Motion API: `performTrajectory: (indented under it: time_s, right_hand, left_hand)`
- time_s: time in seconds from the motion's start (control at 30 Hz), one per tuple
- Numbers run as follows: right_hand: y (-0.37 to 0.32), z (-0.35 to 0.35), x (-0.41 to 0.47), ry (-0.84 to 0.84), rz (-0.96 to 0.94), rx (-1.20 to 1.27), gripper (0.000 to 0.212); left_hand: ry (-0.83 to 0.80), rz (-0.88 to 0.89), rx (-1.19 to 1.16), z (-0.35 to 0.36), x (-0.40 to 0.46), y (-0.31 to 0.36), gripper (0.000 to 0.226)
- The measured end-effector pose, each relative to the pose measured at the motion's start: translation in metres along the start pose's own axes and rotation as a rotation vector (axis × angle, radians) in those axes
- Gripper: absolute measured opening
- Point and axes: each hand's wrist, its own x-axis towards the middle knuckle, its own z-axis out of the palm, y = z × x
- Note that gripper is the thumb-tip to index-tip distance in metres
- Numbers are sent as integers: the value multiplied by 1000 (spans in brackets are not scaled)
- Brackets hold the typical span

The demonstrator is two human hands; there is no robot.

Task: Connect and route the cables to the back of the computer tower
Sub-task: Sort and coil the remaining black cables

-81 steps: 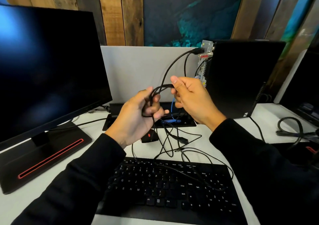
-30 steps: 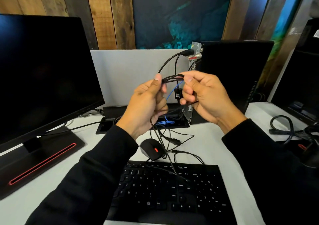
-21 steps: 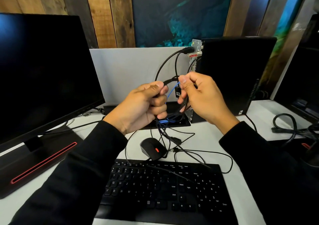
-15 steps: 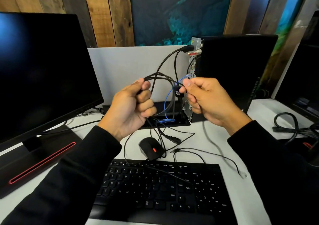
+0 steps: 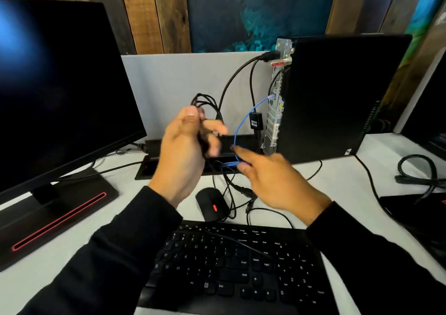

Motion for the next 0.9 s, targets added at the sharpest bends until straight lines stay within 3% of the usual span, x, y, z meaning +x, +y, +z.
performTrajectory:
  time_s: [0.07,0.17,0.27,0.33,0.43,0.53,0.63,0.73,0.9]
  right_hand:
    - [-12,6,-8,-64,-10,-102,44]
    - [-23,-5,-15,-24,-167,29,11]
    - [-27,-29,-14,59,-292,80,24]
    - [-24,-35,-15,123,-343,77,28]
    - [-23,-31,-16,268,-250,241,23]
    - [-18,-31,-13,448,-151,433,35]
    - [-10,-38,-11,359,-152,454,64]
    - [-4,-43,-13,280,-168,446,87]
    - [15,-50,-8,125,-217,567,71]
  left_hand:
    - [-88,93,204,12,-6,-10,27]
    - [-170,256,663,21,-16,-27,25]
    - [-104,370,954,17,-17,-32,25]
    - [-93,395,994,18,-18,-30,23]
    - [-135,372,1027,19,-14,-28,26]
    - [-230,192,874,14,-11,-24,30]
    - [-329,-5,697,14,-11,-18,32]
    - [-352,-6,742,18,-13,-16,33]
    - [-371,75,898,19,-14,-16,45]
